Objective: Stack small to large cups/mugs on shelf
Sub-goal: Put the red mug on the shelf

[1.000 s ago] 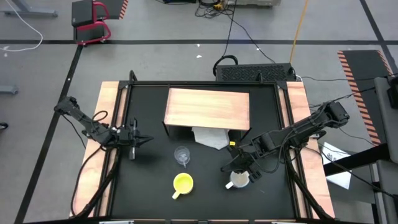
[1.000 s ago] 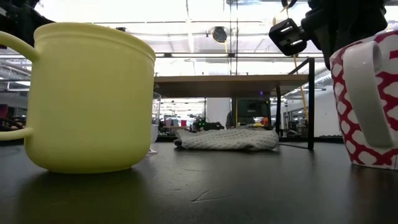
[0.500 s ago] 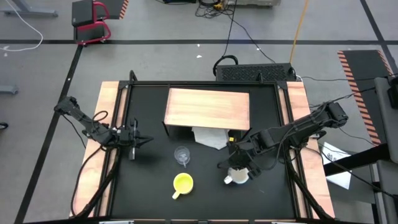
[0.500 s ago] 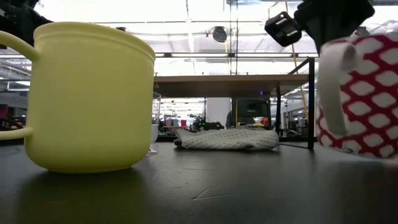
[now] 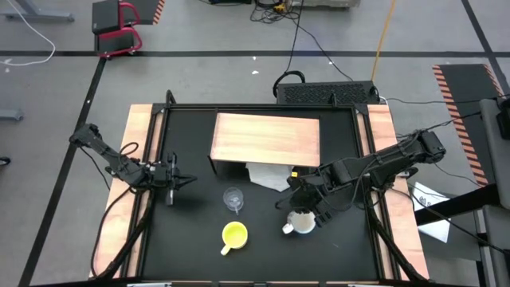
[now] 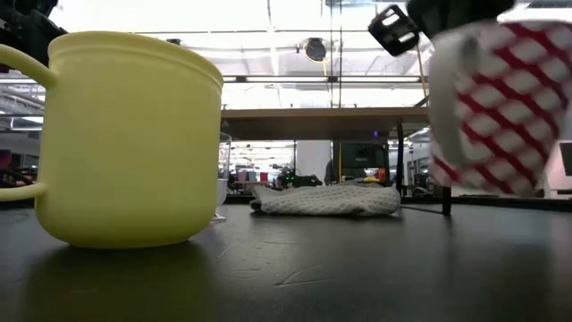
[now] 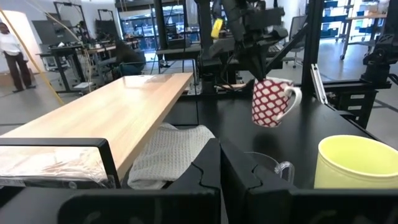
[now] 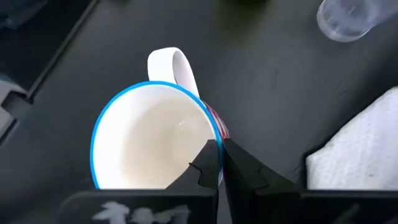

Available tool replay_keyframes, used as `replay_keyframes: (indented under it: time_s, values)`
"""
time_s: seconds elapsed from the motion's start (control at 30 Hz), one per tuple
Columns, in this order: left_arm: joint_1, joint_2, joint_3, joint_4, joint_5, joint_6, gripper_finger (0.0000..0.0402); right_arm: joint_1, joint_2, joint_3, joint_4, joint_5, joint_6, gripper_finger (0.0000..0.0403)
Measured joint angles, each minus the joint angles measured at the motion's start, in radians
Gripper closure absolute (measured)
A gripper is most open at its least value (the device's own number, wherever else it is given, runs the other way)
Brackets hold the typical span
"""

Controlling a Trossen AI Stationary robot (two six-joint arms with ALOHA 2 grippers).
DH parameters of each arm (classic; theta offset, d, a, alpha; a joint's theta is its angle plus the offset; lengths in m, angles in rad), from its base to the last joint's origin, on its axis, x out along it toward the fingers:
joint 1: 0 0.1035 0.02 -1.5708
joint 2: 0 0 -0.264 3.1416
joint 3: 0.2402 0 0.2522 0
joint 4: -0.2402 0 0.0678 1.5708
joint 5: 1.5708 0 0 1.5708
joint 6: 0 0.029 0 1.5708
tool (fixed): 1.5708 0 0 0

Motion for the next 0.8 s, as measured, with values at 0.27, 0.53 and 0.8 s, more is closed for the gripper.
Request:
replay_keyframes:
  time_s: [0.27, 0.53, 0.8]
  values:
    - [0.0, 0.0, 0.0, -0.001, 0.0, 0.001, 0.0401, -0.042, -0.002, 0.109, -0.099, -0.027, -0.021, 0.0402]
    - [0.0, 0.0, 0.0, -0.006, 0.0, 0.015, 0.0401, -0.129, -0.002, 0.184, -0.166, -0.078, -0.033, 0.0402]
    - [0.0, 0.0, 0.0, -0.007, 0.0, 0.027, 0.0401, -0.225, -0.002, 0.266, -0.273, -0.077, -0.054, 0.0402]
